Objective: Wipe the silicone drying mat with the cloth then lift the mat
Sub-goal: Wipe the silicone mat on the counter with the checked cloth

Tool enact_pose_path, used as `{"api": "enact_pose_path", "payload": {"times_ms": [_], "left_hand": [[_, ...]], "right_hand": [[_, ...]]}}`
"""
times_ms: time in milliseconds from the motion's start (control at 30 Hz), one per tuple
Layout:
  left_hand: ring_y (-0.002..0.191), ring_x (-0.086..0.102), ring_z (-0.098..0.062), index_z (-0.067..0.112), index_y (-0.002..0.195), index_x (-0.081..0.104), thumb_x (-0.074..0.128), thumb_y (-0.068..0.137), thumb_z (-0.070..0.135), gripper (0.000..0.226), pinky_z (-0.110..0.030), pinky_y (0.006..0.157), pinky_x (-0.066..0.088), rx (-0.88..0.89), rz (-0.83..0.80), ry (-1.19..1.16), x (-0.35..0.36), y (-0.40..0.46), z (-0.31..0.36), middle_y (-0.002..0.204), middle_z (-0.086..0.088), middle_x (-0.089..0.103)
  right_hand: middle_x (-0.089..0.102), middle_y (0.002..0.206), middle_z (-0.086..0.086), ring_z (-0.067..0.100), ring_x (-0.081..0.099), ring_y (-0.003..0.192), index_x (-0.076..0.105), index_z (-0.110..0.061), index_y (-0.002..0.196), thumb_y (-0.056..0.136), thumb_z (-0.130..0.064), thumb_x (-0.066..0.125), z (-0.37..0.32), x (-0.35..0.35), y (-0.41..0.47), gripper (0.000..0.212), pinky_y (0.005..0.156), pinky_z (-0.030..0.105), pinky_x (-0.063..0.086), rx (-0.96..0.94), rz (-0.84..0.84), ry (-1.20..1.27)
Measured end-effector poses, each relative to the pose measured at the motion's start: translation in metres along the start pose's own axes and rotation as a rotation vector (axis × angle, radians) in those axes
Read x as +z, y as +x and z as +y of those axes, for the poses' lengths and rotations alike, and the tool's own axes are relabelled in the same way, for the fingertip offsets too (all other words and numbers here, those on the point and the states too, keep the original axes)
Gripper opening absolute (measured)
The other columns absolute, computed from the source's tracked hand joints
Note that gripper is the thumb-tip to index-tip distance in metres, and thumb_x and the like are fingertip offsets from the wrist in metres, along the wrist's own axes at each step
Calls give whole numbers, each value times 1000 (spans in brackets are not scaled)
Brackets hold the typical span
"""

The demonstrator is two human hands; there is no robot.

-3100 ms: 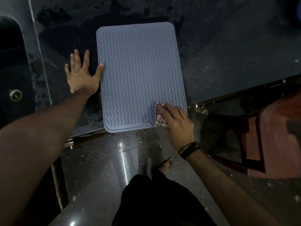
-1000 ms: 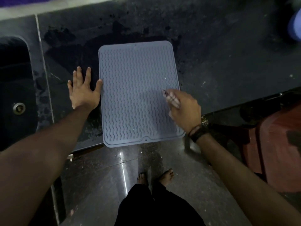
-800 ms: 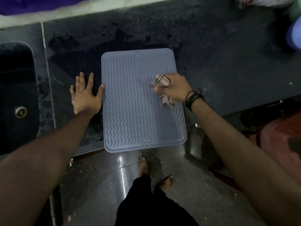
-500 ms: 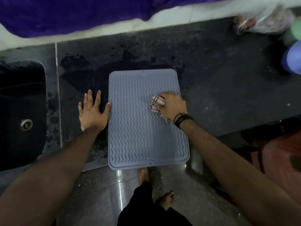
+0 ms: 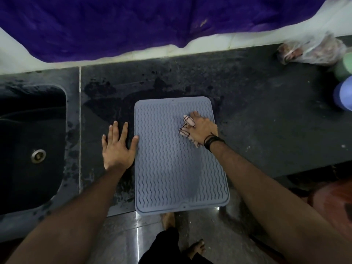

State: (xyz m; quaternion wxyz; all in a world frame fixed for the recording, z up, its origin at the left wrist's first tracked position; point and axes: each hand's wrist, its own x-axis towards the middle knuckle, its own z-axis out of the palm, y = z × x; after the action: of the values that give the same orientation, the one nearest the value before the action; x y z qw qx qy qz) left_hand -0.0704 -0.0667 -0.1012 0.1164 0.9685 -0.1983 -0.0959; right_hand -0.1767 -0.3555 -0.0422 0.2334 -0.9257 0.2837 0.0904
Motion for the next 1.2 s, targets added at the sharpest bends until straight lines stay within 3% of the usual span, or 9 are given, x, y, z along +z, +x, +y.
{"api": "enact_pose_path", "payload": {"times_ms": [133,433,567,667,867,933,1067,1133,1200], "left_hand": [[159,-6,-18,32,165,10,11,98,74,79,-45,128,-4,-7,-8,0,-2,0,2,173,-1,-1],[159,-7,-17,33,165,10,18,102,71,74,-44,128,-5,-8,-10,0,-1,2,0,173,-1,-2],[159,-6,-17,32,165,9,17,102,71,74,-45,128,-4,-8,-14,7,-2,0,0,173,-1,-1],[159,-6,-18,32,165,10,17,102,71,74,-45,128,-4,-8,-5,2,-2,-1,1,173,-1,-1],[159,-8,-16,33,165,9,18,101,71,74,-44,128,-6,-13,-15,-4,-3,-1,2,173,0,-3],[159,-8,-16,34,165,9,17,101,71,74,-43,128,-6,-15,-14,-5,-3,-1,1,173,1,-4],[158,-9,-15,34,165,8,16,101,72,75,-44,128,-6,-18,-19,-5,-3,0,2,173,1,-4],[158,-9,-15,33,165,9,17,101,73,75,-43,128,-6,-12,-14,-7,-2,0,2,173,1,-4],[159,-8,-15,33,165,10,19,101,73,75,-43,128,-5,-2,1,-13,-2,0,0,173,0,-2]], "right_hand": [[38,151,-2,27,48,126,33,-26,146,91,-42,48,-8,-11,21,58,104,35,39,-32,-66,-71],[53,137,11,33,50,123,38,-23,142,93,-42,49,-13,-31,42,54,104,40,39,-36,-96,-70],[64,116,7,28,58,106,57,-16,123,90,-27,57,-19,-31,31,36,79,35,49,-152,224,-16],[61,121,7,29,48,114,54,-14,127,81,-11,61,-26,-38,41,47,77,39,49,-194,389,-115],[58,127,10,33,42,122,52,-14,132,81,-4,59,-23,-8,45,52,101,44,40,-217,139,-295],[59,127,8,32,40,122,55,-14,131,77,-2,62,-24,0,34,55,104,44,34,-262,162,-313],[60,123,7,32,42,119,60,-15,124,74,-5,64,-40,-5,33,51,97,45,33,-341,209,-411],[57,130,8,33,41,120,57,-15,127,74,-2,64,-51,-9,47,55,97,46,32,-350,277,-395],[49,140,8,33,39,123,52,-14,133,77,3,59,-61,-9,58,59,98,47,31,-423,237,-409]]}}
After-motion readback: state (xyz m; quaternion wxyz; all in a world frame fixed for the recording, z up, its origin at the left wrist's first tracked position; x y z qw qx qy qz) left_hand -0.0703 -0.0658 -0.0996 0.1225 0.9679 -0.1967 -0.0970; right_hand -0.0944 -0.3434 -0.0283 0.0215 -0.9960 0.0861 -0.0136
